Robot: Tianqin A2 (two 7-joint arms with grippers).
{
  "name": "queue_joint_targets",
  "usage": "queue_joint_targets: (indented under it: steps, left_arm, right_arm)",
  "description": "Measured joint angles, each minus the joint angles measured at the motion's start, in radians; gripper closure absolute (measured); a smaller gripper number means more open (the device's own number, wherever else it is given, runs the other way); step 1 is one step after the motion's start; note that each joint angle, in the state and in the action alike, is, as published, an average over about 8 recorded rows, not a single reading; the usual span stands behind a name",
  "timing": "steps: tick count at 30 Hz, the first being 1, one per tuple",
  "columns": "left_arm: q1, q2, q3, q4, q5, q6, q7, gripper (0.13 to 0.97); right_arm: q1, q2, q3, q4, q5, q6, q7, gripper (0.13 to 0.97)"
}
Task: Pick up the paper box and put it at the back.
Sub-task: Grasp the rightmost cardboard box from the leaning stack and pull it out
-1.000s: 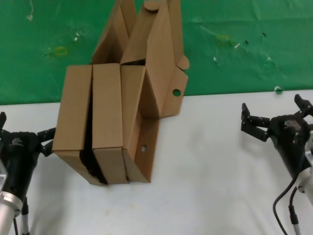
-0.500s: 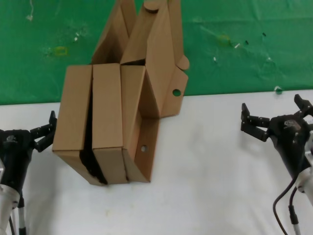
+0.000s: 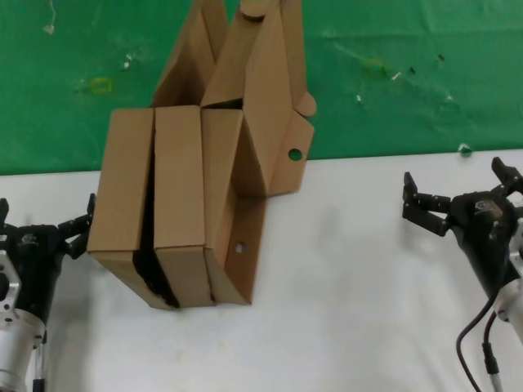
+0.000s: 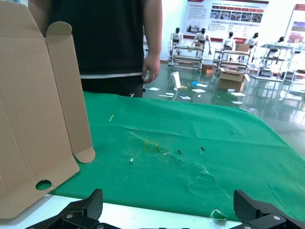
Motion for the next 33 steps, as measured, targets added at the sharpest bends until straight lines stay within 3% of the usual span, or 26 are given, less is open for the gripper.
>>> queue_joint_targets:
  steps: [7, 12, 16, 25, 33]
  left_arm:
    - [-0.023, 0.026, -0.043, 0.058, -0.035, 0.03, 0.087, 0.166]
    - [-0.035, 0.035, -0.044, 0.106, -0.087, 0.044, 0.164, 0.21]
    - [-0.042, 0.038, -0.024, 0.144, -0.143, 0.048, 0.228, 0.21]
    - [-0.042, 0.039, 0.041, 0.19, -0.25, 0.042, 0.32, 0.353]
    - [-0.035, 0.039, 0.105, 0.201, -0.333, 0.029, 0.391, 0.565]
  right_arm:
    - [0.0, 0.0, 0.0, 0.0, 0.0, 0.0, 0.0, 0.129]
    - [0.0, 0.0, 0.0, 0.0, 0.0, 0.0, 0.0, 0.129]
    - [0.0, 0.0, 0.0, 0.0, 0.0, 0.0, 0.0, 0.129]
    - [0.0, 0.0, 0.0, 0.0, 0.0, 0.0, 0.0, 0.129]
    - [0.0, 0.0, 0.0, 0.0, 0.0, 0.0, 0.0, 0.129]
